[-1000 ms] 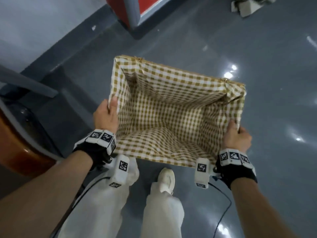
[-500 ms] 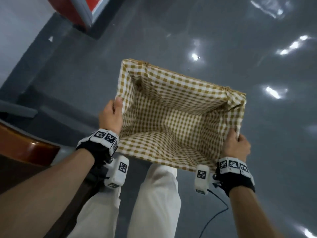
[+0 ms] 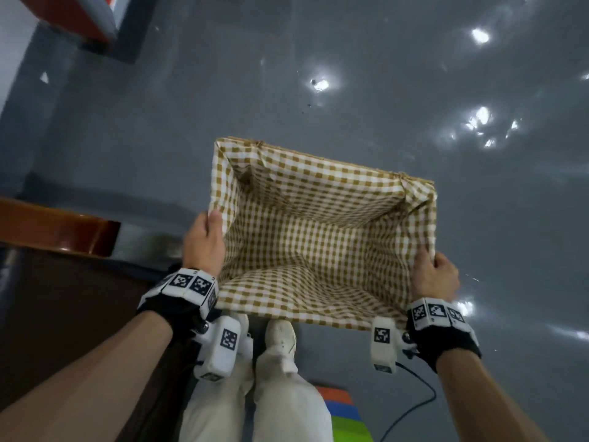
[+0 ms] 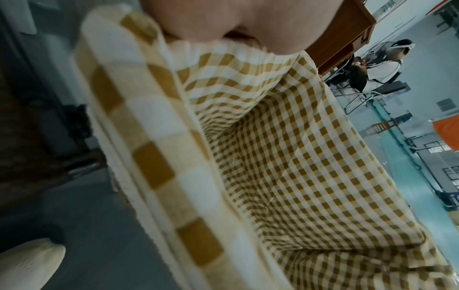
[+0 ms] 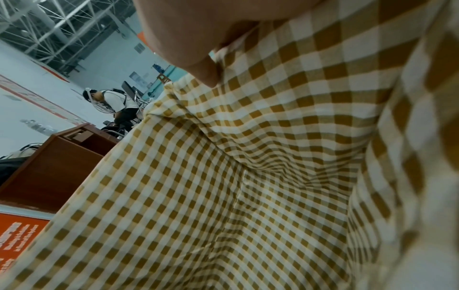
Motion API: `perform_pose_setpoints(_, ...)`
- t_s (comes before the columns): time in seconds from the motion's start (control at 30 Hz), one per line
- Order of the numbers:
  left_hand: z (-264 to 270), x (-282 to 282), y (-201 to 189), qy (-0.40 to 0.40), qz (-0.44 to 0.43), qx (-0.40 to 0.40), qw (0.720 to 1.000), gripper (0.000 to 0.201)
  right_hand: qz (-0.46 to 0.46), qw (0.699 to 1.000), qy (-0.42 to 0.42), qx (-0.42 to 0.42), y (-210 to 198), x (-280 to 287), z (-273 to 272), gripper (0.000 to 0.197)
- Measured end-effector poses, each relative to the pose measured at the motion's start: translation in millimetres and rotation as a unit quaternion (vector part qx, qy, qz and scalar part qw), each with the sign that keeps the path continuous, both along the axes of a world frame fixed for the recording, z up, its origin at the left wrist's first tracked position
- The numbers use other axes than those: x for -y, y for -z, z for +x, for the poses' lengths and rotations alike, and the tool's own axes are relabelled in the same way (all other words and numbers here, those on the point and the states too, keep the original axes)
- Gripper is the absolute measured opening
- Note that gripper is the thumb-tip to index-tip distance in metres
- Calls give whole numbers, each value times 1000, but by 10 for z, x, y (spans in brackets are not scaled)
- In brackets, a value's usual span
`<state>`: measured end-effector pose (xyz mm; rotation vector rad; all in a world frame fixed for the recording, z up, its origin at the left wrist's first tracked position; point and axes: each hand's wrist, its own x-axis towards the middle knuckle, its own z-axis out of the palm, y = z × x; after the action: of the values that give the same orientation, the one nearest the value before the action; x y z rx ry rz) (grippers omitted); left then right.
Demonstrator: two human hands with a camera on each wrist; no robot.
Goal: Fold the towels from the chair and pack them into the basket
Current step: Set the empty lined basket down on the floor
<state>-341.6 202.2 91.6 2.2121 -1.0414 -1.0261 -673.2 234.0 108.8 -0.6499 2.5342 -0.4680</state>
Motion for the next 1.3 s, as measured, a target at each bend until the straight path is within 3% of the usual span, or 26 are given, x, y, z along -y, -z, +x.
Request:
perform_pose_setpoints(0.27, -238, -681, 582, 28, 64, 3, 998, 38, -6, 1000, 15, 5, 789, -813, -264, 29)
perform_pose_setpoints(0.47, -252, -1176, 758, 124, 88, 21, 988, 42, -7, 1000, 17, 9, 947, -1380, -364, 30)
perform_pose_setpoints(0.8, -241, -1949, 1046, 157, 50, 33, 986, 42, -46, 999, 21, -7, 1165, -2363, -316, 34)
perform_pose_setpoints(1.13, -383, -1728, 1966, 207, 75, 94, 971, 42, -90, 995, 39, -9, 2204, -2280, -482, 24)
perform_pose_setpoints(1.3, -402, -1745, 2409, 207, 85, 116, 968, 41, -96, 995, 20, 13, 2676, -2366, -512, 33)
